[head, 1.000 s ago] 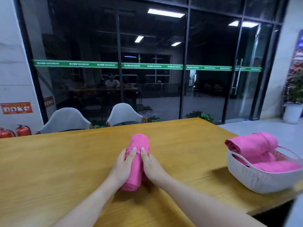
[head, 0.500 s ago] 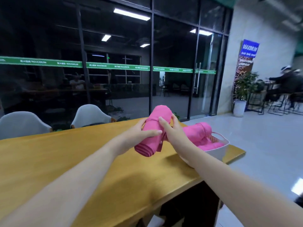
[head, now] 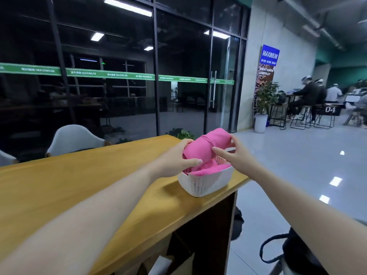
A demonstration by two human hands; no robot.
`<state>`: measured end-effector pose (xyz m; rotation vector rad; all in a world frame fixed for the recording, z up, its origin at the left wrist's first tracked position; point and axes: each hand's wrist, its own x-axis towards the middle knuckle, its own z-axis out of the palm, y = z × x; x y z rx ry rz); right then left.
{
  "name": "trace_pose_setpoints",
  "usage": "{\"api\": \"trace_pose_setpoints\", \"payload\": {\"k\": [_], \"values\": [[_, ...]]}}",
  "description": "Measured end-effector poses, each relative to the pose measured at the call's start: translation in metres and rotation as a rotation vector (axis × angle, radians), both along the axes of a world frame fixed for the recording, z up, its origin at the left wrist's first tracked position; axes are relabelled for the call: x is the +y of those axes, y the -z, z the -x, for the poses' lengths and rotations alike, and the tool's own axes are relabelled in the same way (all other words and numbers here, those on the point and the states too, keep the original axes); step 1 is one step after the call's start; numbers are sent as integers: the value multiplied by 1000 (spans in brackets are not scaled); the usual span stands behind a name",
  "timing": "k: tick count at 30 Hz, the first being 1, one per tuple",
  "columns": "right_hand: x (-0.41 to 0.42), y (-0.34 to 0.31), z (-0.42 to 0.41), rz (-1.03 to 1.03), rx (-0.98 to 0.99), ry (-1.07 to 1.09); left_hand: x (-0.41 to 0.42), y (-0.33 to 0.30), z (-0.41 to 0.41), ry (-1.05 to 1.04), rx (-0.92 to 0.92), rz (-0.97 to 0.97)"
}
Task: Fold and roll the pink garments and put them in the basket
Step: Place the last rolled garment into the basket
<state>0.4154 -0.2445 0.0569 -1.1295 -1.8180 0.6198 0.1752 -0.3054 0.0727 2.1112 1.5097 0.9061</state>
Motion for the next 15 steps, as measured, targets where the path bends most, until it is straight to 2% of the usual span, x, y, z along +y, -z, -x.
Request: {"api": "trace_pose_setpoints", "payload": {"k": [5,11,15], "values": [[22,13,-21,-10,-222,78,29,9,-15,-48,239,-160],[34,42,-21,-54,-300,131,44,41,-21,-77,522,-305],[39,55,-16,-103,-303,120,49,67,-10,-89,516,-336]]}}
